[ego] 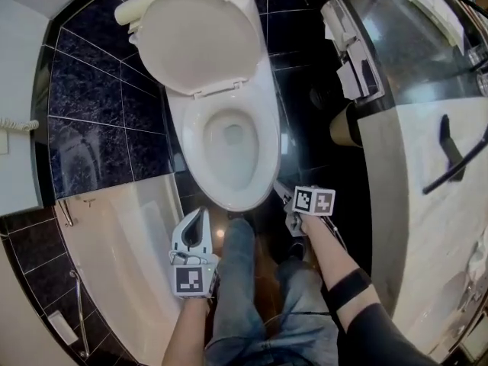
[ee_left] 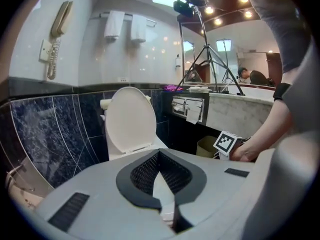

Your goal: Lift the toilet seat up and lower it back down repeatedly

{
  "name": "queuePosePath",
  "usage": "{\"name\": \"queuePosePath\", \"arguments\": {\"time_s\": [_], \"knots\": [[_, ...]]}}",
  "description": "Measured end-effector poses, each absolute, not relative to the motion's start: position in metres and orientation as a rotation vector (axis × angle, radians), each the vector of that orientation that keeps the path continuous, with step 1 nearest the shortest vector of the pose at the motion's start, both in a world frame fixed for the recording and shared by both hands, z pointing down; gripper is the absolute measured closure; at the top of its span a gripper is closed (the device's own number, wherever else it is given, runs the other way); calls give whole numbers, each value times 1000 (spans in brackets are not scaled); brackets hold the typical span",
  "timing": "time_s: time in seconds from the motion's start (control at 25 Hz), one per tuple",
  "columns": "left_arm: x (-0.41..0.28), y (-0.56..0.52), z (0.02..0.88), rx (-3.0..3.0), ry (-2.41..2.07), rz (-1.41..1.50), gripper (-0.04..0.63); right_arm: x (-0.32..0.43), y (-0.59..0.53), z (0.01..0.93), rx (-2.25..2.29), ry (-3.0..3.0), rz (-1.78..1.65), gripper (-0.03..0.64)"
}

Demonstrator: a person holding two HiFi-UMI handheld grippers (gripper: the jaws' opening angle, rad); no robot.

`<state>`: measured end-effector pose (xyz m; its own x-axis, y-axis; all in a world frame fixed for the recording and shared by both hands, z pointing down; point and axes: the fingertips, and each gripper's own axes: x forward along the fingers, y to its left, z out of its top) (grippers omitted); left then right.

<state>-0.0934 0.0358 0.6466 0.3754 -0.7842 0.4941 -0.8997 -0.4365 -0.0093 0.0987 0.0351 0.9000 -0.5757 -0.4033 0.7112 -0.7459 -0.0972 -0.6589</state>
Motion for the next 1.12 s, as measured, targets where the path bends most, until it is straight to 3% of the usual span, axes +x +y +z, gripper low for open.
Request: {"name": "queuePosePath", "arguments": {"time_s": [0.44, 0.84, 1.12], "knots": [[-108, 24, 700, 2316, -1479, 676, 603, 89, 6, 976, 1314, -1788, 1948, 422], [-113, 24, 721, 2292, -1463, 675, 603, 84, 0, 972, 1313, -1813, 1934, 483], [-110, 31, 727, 2267, -1452, 663, 603, 86, 1, 973, 1316, -1780, 1956, 488]]}}
